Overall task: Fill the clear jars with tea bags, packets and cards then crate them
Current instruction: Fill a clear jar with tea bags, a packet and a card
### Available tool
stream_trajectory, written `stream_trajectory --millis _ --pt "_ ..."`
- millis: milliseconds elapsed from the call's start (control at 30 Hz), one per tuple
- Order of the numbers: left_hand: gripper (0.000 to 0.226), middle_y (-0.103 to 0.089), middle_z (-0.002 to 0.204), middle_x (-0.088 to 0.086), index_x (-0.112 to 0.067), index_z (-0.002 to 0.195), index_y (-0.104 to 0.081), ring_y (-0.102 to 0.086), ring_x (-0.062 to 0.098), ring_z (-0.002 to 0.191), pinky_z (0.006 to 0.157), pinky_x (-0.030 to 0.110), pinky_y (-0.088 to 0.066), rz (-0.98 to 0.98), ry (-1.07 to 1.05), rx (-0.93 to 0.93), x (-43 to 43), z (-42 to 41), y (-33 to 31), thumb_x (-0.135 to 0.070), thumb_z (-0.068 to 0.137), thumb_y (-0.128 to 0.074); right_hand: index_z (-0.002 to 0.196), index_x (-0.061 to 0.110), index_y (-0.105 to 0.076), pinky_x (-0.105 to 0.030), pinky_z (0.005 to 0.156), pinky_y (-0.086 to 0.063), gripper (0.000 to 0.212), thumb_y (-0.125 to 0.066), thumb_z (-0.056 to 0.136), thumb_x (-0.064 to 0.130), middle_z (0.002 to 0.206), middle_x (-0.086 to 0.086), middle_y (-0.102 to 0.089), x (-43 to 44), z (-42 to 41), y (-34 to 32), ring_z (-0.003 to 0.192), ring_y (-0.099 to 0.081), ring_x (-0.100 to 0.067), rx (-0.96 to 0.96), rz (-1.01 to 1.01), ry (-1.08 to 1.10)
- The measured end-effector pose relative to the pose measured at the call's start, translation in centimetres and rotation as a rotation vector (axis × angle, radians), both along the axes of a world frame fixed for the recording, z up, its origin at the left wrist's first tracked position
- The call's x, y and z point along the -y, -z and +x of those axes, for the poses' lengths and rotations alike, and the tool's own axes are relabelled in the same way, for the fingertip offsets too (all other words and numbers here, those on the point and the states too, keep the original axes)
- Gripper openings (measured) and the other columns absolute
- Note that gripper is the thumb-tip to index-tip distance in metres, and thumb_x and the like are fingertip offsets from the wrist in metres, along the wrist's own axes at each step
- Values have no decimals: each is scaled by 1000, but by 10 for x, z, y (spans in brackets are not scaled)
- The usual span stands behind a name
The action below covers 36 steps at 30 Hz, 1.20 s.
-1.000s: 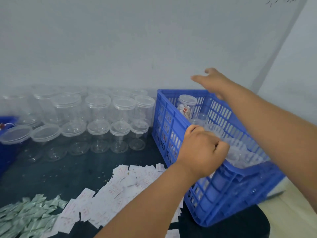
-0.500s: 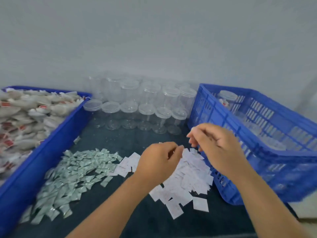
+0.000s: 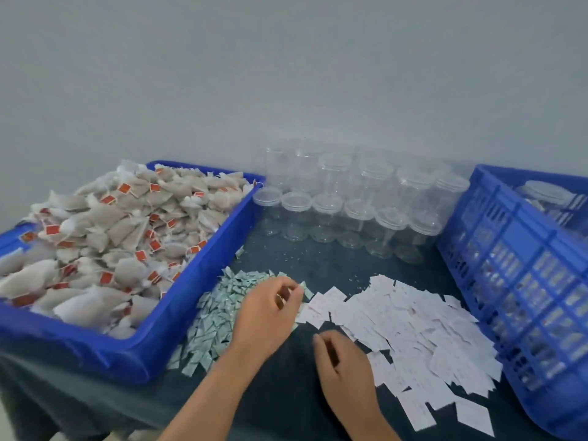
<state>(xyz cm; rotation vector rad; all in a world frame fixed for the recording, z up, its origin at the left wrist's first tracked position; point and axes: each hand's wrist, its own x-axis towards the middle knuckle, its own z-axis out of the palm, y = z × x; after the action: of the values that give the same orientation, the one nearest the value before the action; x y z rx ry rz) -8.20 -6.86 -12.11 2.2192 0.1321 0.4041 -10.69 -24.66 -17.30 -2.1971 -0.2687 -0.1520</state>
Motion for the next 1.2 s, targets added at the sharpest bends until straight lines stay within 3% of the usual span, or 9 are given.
stream_trajectory --millis 133,400,533,700,800,933,1033,1100,1200 --pt "42 -64 110 -19 -37 121 -63 -62 -2 94 84 31 -56 2 -4 -14 -15 91 -55 -66 91 -65 80 33 -68 -18 66 -44 28 -59 106 39 88 13 -67 1 3 3 81 -64 -12 8 -17 -1" --pt "96 -46 158 7 -20 158 -34 -49 29 142 113 43 -42 -115 25 7 15 248 -119 -53 82 -84 73 34 -68 -15 60 -36 33 -63 106 39 74 16 -65 1 7 0 67 -60 -7 -89 43 79" --pt "115 -42 162 8 -18 165 -15 -44 31 147 116 41 -38 -179 33 -13 24 288 -106 -47 81 -88 75 30 -68 -15 64 -39 35 -62 105 47 83 17 -67 0 9 -5 71 -61 -8 -132 39 96" --pt "124 -54 150 3 -35 165 5 -59 31 131 109 48 -51 -142 54 8 23 294 -92 -46 82 -87 70 23 -66 -25 73 -42 38 -68 106 32 58 17 -60 3 17 -4 65 -54 -6 -159 101 181" --pt "123 -54 143 -1 -37 166 -1 -60 25 125 105 46 -54 -161 59 97 15 270 -95 -51 80 -87 96 15 -79 -23 93 -50 42 -51 112 42 94 13 -78 3 24 -6 91 -68 -7 -183 60 113" --pt "81 -57 127 -18 -36 141 -48 -62 7 111 83 26 -55 -170 86 208 -3 206 -106 -67 74 -82 88 41 -67 -16 60 -43 26 -68 77 65 71 13 -66 1 15 -2 62 -59 -4 -77 262 132" --pt "76 -60 124 -30 -57 133 -50 -61 -7 109 77 15 -54 -167 262 183 -13 128 -94 -72 68 -85 123 46 -64 -19 75 -54 61 -81 65 57 110 26 -71 5 11 3 99 -69 0 -63 401 108" --pt "85 -56 130 -33 -62 138 -45 -61 -9 112 78 13 -58 -119 336 144 -10 76 -77 -74 65 -86 149 38 -46 -20 99 -53 99 -87 60 52 141 33 -57 12 12 4 132 -55 5 -51 463 103" --pt "88 -52 134 -35 -64 139 -43 -58 -9 118 82 10 -55 -32 385 112 2 10 -41 -66 64 -89 162 42 -26 -23 112 -49 129 -100 57 47 161 26 -44 15 9 3 143 -47 8 -87 516 -27"
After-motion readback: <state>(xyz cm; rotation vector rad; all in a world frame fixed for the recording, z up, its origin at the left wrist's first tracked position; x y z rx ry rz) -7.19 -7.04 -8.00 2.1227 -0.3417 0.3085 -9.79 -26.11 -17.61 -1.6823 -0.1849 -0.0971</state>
